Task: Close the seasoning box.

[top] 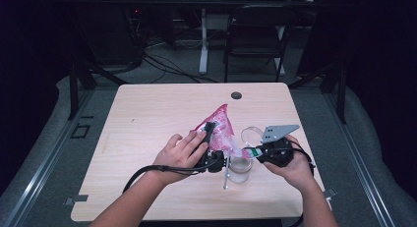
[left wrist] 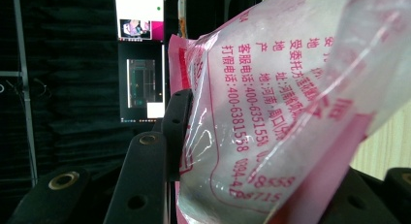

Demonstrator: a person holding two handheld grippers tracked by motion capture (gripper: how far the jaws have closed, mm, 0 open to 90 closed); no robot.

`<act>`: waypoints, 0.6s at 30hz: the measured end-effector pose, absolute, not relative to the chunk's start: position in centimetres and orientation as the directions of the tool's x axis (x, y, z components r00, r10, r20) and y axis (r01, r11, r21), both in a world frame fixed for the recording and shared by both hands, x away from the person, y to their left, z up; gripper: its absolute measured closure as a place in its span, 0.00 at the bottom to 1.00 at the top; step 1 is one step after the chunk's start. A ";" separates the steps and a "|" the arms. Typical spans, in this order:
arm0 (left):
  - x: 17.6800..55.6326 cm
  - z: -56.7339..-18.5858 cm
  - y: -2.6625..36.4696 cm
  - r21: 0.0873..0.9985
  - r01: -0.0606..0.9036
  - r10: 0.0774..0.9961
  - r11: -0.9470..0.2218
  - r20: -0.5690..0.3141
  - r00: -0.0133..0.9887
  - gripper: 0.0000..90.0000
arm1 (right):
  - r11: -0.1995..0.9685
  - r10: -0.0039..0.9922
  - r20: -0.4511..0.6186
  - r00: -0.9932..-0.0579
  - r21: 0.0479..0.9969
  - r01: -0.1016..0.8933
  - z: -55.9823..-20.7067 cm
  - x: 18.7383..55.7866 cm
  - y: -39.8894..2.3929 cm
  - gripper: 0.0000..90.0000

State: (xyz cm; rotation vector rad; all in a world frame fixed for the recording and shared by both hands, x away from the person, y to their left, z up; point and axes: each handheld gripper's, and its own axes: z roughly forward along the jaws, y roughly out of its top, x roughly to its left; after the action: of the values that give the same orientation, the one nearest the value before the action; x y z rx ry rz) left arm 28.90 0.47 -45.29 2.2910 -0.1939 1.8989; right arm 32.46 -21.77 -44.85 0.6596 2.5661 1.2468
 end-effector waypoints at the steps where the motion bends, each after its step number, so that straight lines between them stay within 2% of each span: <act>1: 28.9 -45.3 0.5 0.039 -0.200 0.002 -0.979 0.983 0.186 0.71 | 0.541 0.482 0.003 -0.876 0.786 0.300 -44.9 32.5 -21.8 1.00; 18: 28.9 -45.3 0.4 0.041 -0.200 0.003 -0.979 0.982 0.188 0.71 | 0.546 0.481 0.000 -0.877 0.782 0.300 -44.9 32.5 -21.7 1.00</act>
State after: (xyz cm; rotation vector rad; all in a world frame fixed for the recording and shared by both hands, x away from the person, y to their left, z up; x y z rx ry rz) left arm 28.86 0.45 -45.32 2.2925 -0.1922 1.8967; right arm 32.50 -21.74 -44.90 0.6583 2.5681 1.2379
